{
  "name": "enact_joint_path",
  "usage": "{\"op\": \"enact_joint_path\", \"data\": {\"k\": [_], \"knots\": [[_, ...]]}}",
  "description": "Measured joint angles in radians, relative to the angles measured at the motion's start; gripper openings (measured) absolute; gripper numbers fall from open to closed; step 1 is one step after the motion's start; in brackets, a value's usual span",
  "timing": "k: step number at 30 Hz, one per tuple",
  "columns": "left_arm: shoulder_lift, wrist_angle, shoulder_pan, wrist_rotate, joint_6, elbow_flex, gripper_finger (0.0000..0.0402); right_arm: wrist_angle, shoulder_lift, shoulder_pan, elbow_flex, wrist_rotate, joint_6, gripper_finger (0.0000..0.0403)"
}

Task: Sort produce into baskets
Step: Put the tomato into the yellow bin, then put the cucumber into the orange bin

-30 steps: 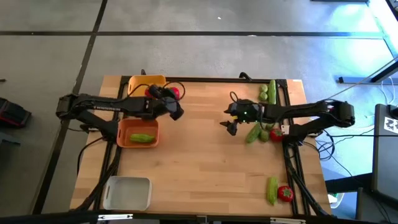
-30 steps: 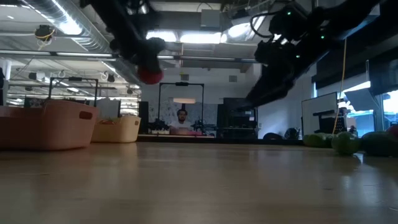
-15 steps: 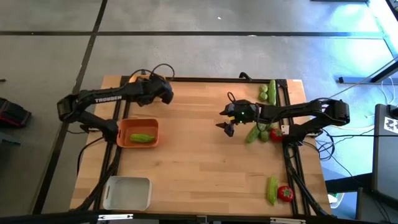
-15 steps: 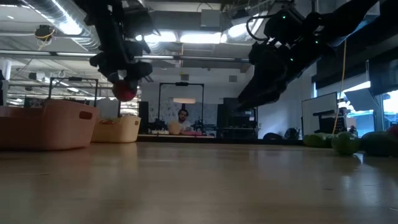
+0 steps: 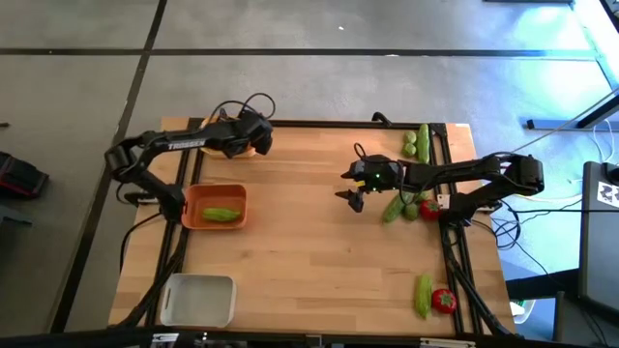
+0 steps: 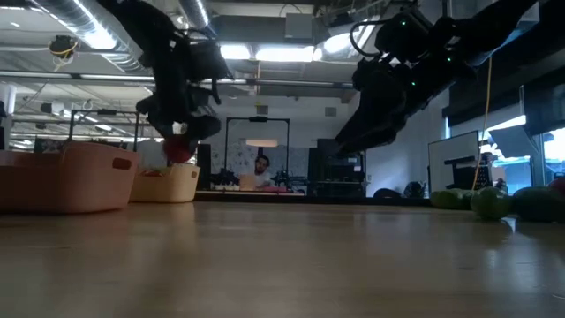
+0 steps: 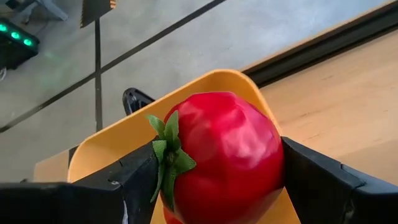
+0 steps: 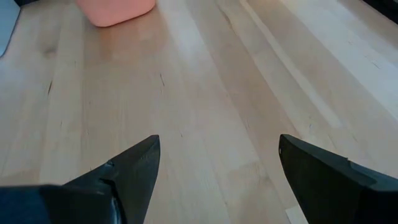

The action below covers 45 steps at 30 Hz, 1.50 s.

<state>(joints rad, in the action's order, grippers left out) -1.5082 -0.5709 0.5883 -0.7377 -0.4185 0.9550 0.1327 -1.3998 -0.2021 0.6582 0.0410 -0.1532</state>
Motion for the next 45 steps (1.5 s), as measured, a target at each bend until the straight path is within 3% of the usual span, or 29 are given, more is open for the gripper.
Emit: {"op": "enact_joint_path", "data": {"k": [17,29,45], "knots": [[-0.068,0.018,0.034,-0.015,0.037,0.0,0.0286,0.0,0.0,0.0,0.0,0.0,0.001,0.0317],[-0.068,0.06,0.024,-0.022,0.108,0.0,0.0315,0.0,0.0,-0.001,0.0,0.003,0.001,0.0317],[-0.068,0.059,0.025,-0.021,0.067,0.0,0.0322,-0.001,0.0,-0.001,0.0,0.003,0.001,0.0317]]}}
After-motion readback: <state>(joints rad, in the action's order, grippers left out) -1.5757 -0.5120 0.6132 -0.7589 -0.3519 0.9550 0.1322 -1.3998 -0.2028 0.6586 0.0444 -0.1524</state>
